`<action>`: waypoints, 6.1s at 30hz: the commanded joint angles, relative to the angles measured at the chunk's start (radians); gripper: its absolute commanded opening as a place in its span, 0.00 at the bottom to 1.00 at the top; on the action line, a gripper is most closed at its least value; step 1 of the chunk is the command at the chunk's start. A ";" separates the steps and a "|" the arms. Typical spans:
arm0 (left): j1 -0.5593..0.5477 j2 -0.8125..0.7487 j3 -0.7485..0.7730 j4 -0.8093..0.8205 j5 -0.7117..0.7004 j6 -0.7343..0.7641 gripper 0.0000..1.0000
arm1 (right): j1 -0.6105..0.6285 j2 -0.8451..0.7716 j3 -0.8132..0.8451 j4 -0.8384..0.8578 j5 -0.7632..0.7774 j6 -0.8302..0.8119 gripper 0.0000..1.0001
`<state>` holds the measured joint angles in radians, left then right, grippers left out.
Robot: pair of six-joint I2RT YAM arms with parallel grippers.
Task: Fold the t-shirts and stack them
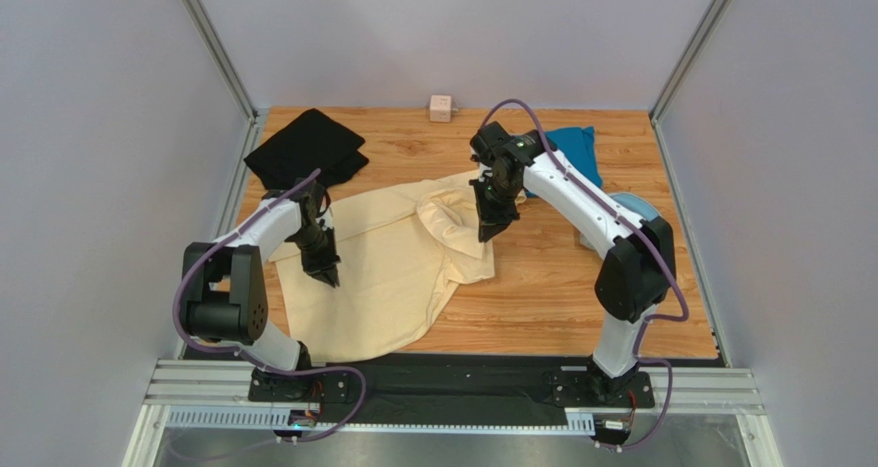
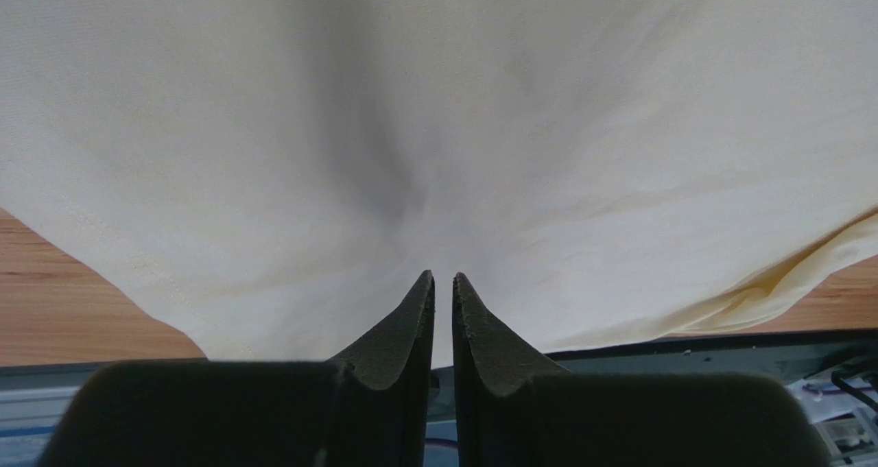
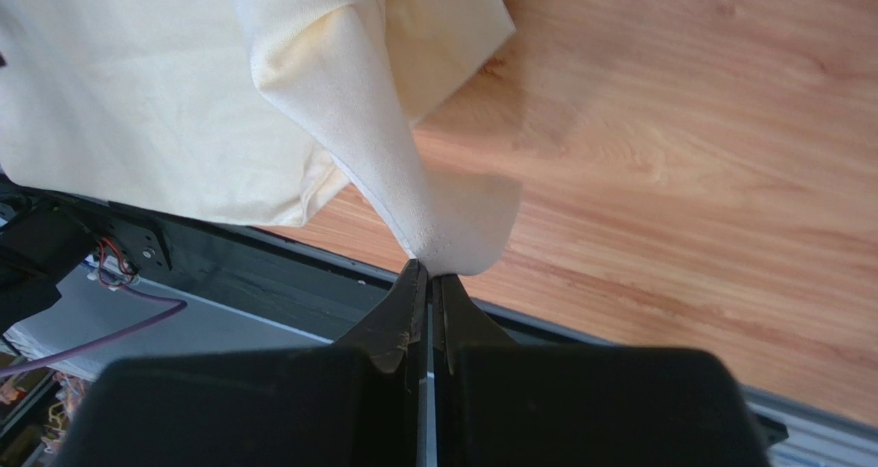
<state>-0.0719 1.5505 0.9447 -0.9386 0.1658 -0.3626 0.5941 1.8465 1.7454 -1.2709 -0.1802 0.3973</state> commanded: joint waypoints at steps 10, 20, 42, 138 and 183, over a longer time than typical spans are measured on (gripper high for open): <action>-0.014 -0.056 0.077 -0.204 -0.123 -0.042 0.19 | -0.073 -0.216 -0.077 -0.027 0.085 0.146 0.00; -0.014 0.064 0.219 -0.023 -0.121 -0.180 0.00 | -0.089 -0.366 -0.010 -0.110 0.062 0.155 0.00; -0.014 0.609 0.741 -0.071 -0.206 -0.187 0.00 | -0.111 -0.524 -0.096 -0.111 -0.071 0.164 0.00; -0.149 -0.153 -0.268 -0.114 0.080 -0.397 0.36 | -0.384 -0.273 -0.072 0.285 -0.383 0.172 0.00; -0.266 0.001 -0.098 -0.334 -0.152 -0.489 0.11 | -0.461 -0.325 -0.198 0.475 -0.604 0.325 0.00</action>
<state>-0.3332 1.5726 0.8497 -1.1667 0.0124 -0.8181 0.1349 1.5623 1.5372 -0.8452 -0.7612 0.7010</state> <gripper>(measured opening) 0.042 0.008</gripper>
